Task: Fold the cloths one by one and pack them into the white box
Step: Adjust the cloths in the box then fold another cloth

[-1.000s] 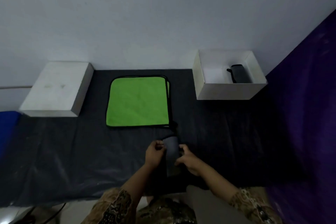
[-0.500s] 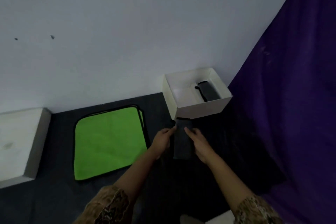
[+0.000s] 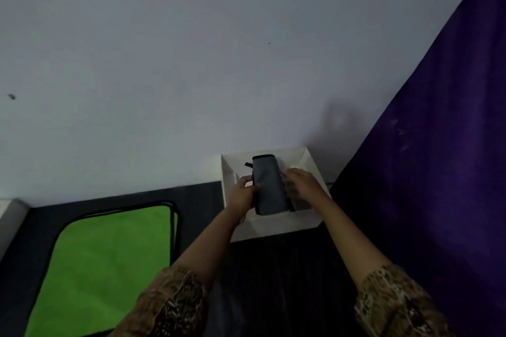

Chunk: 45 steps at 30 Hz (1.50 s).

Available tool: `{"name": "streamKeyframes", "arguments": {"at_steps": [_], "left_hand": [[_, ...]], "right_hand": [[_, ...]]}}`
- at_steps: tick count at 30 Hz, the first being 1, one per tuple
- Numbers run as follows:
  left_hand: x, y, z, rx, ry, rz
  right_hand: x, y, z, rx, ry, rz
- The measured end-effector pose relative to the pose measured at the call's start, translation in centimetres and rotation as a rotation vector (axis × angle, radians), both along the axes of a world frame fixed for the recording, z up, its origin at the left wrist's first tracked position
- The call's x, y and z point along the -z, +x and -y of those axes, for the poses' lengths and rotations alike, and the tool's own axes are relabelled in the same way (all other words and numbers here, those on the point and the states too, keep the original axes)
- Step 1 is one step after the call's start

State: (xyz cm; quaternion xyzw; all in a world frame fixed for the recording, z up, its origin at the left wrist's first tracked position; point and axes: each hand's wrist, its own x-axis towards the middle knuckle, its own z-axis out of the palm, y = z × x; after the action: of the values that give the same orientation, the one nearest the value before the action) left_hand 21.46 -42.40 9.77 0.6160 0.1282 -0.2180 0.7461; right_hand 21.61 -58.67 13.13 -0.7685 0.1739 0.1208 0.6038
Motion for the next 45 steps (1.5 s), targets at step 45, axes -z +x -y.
{"name": "streamKeyframes", "arguments": {"at_steps": [45], "left_hand": [[0.7,0.1,-12.2,-0.502,0.768,0.456]], "right_hand": [[3.0,-2.3,-12.8,-0.265,-0.186,0.421]]}}
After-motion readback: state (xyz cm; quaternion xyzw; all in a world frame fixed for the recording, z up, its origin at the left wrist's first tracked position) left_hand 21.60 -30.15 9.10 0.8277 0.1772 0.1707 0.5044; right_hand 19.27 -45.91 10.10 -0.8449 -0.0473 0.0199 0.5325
